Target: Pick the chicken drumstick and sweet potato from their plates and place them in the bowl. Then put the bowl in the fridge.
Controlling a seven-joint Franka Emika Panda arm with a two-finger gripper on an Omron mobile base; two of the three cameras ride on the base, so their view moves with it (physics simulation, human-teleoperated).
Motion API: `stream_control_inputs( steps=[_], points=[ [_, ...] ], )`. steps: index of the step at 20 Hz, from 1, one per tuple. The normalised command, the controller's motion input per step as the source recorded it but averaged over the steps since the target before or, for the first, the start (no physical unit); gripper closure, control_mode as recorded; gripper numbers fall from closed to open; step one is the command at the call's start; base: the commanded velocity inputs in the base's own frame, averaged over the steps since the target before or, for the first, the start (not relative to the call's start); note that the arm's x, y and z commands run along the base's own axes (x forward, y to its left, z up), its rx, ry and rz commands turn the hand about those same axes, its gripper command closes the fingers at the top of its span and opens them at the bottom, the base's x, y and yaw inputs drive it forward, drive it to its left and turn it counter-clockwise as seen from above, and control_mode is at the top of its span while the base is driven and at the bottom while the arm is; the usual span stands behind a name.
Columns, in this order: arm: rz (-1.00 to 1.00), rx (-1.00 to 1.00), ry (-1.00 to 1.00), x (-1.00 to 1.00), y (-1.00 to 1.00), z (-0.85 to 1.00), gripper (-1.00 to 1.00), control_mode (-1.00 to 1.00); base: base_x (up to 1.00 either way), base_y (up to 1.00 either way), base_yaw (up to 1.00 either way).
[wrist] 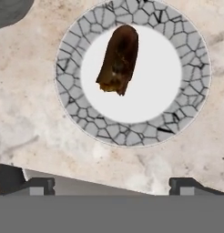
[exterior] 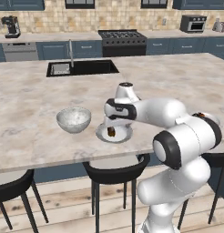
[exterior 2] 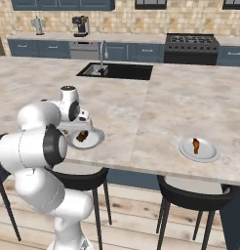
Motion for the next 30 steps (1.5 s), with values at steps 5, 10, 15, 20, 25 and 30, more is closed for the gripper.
stream_control_inputs(
  steps=[5,10,15,20,25,30],
  points=[
    [0.00,0.00,0.02,0.33,0.02,-0.27,-1.00,-1.00,0.00,0.00,0.00],
    [0.00,0.00,0.04,0.28,0.02,-0.28,-1.00,-1.00,0.00,0.00,0.00],
    [0.00,0.00,0.03,0.32,0.04,-0.24,-1.00,-1.00,0.00,0.00,0.00],
    [0.00,0.00,0.00,0.28,0.08,-0.21,-1.00,-1.00,0.00,0.00,0.00],
    [0.00,0.00,0.00,0.23,0.10,-0.20,-1.00,-1.00,0.00,0.00,0.00],
    [0.00,0.00,0.00,0.21,0.03,-0.18,-1.00,-1.00,0.00,0.00,0.00]
  ],
)
